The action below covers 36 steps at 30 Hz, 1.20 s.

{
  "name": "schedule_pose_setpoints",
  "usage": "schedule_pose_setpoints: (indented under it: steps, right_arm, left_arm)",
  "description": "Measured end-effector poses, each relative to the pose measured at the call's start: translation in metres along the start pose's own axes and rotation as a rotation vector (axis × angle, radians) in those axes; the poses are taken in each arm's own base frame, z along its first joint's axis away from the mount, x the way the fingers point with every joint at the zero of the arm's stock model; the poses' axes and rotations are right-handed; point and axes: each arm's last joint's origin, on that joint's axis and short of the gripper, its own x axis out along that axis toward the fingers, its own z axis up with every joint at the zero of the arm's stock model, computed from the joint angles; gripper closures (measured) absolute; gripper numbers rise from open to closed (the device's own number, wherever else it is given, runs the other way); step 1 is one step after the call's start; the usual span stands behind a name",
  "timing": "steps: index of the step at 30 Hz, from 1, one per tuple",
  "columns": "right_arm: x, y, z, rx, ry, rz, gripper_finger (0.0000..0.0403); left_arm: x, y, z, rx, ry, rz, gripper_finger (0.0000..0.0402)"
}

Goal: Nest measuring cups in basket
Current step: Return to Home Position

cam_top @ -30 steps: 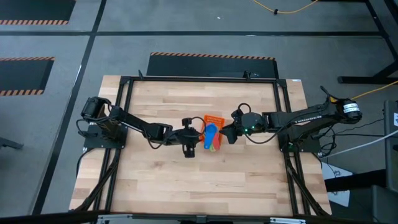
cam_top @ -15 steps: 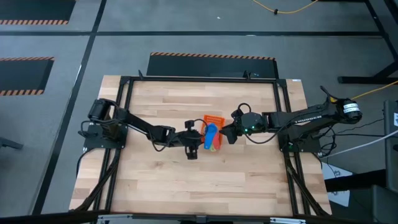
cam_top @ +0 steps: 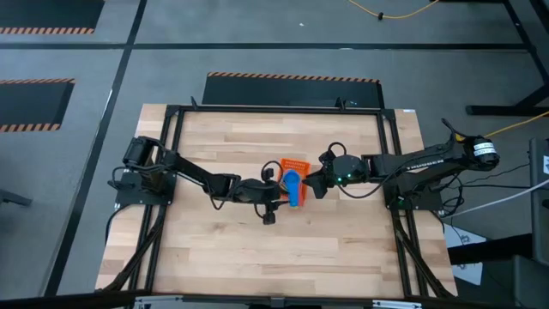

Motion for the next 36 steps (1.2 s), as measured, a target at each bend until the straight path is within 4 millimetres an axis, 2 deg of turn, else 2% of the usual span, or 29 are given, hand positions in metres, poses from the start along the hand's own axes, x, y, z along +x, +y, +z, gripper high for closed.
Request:
schedule_pose_setpoints:
  steps: [6,12,16,20,24,28,36]
  right_arm:
    - [0.0,0.0,0.0,-0.001,0.0,0.0,0.0244]
    - [-0.005,0.005,0.004,-0.016,-0.014,0.068,0.0244]
    - [-0.019,0.01,0.01,-0.041,-0.049,0.122,0.0244]
    - [-0.042,0.015,0.018,-0.056,-0.112,0.19,0.0244]
    - [-0.068,0.018,0.026,-0.095,-0.187,0.262,0.0244]
    - [-0.092,0.019,0.031,-0.11,-0.249,0.321,0.0244]
    - [-0.127,0.009,0.029,-0.179,-0.278,0.329,0.0244]
  left_arm:
    - [-0.006,-0.001,0.014,-0.02,-0.088,-0.021,0.028]
    - [-0.03,0.004,0.046,0.017,-0.205,-0.013,0.028]
    - [-0.06,0.012,0.075,0.055,-0.304,0.017,0.028]
    - [-0.098,0.022,0.099,0.097,-0.369,0.081,0.028]
    - [-0.137,0.034,0.112,0.108,-0.362,0.18,0.028]
    - [-0.174,0.046,0.115,0.104,-0.318,0.25,0.028]
    - [-0.236,0.063,0.105,0.052,-0.253,0.239,0.028]
